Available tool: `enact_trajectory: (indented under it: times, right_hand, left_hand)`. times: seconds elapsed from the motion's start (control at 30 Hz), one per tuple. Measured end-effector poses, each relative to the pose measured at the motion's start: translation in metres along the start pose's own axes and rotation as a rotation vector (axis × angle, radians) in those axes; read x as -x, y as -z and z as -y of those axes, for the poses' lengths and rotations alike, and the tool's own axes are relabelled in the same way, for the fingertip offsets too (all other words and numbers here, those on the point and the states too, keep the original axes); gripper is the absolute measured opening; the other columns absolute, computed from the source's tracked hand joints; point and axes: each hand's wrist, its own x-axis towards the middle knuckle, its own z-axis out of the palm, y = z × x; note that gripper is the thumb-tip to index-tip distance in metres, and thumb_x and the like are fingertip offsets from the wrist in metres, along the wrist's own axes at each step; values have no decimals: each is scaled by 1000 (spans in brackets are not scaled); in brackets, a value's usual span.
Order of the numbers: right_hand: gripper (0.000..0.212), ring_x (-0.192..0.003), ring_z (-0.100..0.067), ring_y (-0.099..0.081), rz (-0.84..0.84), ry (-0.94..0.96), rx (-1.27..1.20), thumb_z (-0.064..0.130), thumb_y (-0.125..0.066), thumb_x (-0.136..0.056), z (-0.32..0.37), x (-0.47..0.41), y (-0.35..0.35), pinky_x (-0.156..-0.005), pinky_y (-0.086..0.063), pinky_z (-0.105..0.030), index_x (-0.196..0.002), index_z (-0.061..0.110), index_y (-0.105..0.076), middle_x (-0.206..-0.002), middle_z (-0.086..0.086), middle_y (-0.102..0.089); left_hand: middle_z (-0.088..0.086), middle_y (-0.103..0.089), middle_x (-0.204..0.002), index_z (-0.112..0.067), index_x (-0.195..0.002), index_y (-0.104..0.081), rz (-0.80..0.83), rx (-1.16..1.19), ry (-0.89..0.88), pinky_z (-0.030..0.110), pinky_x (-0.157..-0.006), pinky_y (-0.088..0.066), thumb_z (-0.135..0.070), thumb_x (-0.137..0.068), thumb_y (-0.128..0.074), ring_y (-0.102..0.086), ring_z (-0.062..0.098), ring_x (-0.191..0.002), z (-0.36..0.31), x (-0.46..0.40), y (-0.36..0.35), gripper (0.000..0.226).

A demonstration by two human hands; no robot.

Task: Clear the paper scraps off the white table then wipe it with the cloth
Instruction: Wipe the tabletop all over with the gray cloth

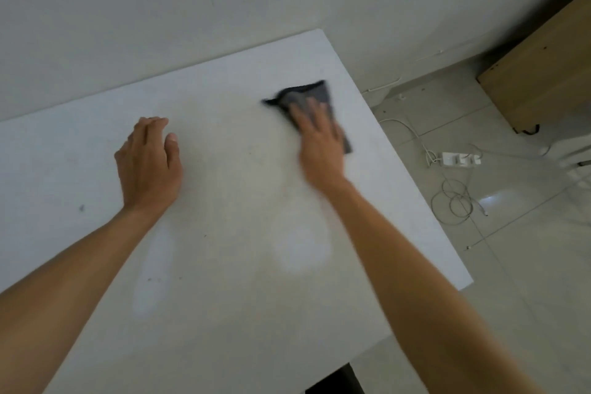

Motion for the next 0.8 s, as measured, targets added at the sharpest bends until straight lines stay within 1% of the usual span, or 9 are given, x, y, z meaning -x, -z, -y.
enact_trajectory:
  times: [0.1, 0.2, 0.3, 0.37, 0.43, 0.5, 0.63, 0.73, 0.8]
  right_hand:
    - [80, -158, -24, -6, -37, -139, -55, -10, -37, -88, -47, -12, 37, -126, -13, -51, -160, 25, -30, -171, -1, -16]
    - [79, -156, -29, -19, -200, -149, -166, -14, -33, -84, -40, -4, 45, -124, -24, -48, -157, 17, -37, -168, -6, -23]
    - [73, -152, -35, -29, -200, 65, -238, -15, -38, -82, 5, 24, 13, -124, -22, -37, -150, 9, -49, -162, -16, -35]
    - [71, -152, -36, -30, -84, 302, -217, -14, -46, -82, 35, 45, -13, -125, -22, -45, -147, 11, -54, -159, -18, -40]
    - [68, -155, -29, -23, 27, 406, -128, -5, -45, -88, 44, 53, -27, -127, -15, -49, -151, 20, -49, -163, -10, -37]
    - [69, -155, -25, -23, -20, 319, -75, 1, -38, -88, 31, 45, -23, -126, -15, -49, -151, 26, -49, -164, -6, -35]
    - [75, -158, -20, -14, -129, -56, 23, -1, -44, -87, -37, 22, 13, -126, -12, -46, -155, 31, -41, -168, 1, -25]
    - [72, -158, -19, -9, -86, -41, 43, 0, -48, -95, -79, 15, 38, -128, -9, -46, -159, 30, -33, -169, 3, -21]
    - [71, -158, -21, -13, -98, 61, 11, -6, -50, -93, -83, 16, 44, -128, -11, -45, -156, 25, -40, -168, -1, -27]
  left_hand:
    - [13, -49, -143, -8, -134, -49, 8, 20, 9, 54, -104, -36, -20, -105, -36, -44, 35, -134, -9, -7, -8, 34]
    - [13, -50, -141, -8, -133, -50, 22, 42, 20, 54, -101, -38, -19, -104, -38, -46, 36, -132, -21, -14, -21, 33]
    - [14, -49, -142, -8, -134, -49, 39, 71, 20, 54, -105, -36, -18, -105, -38, -43, 35, -135, -35, -19, -35, 34]
    - [14, -49, -142, -7, -134, -49, 45, 62, -15, 55, -103, -37, -16, -104, -38, -45, 37, -133, -43, -24, -40, 33]
    - [14, -49, -141, -7, -134, -49, 48, 38, -54, 55, -101, -39, -14, -104, -39, -47, 38, -130, -47, -31, -43, 33]
    - [14, -49, -141, -7, -134, -49, 50, 24, -75, 54, -101, -39, -13, -103, -39, -47, 37, -131, -49, -38, -45, 33]
    - [14, -51, -138, -7, -132, -50, 37, 14, -90, 51, -100, -39, -12, -102, -40, -49, 36, -126, -58, -47, -48, 32]
    - [14, -51, -138, -7, -131, -50, 34, 27, -70, 52, -99, -39, -12, -101, -40, -51, 36, -123, -71, -47, -56, 32]
    - [15, -52, -135, -6, -129, -51, 34, 41, -79, 52, -96, -42, -11, -100, -41, -53, 38, -119, -81, -42, -63, 31]
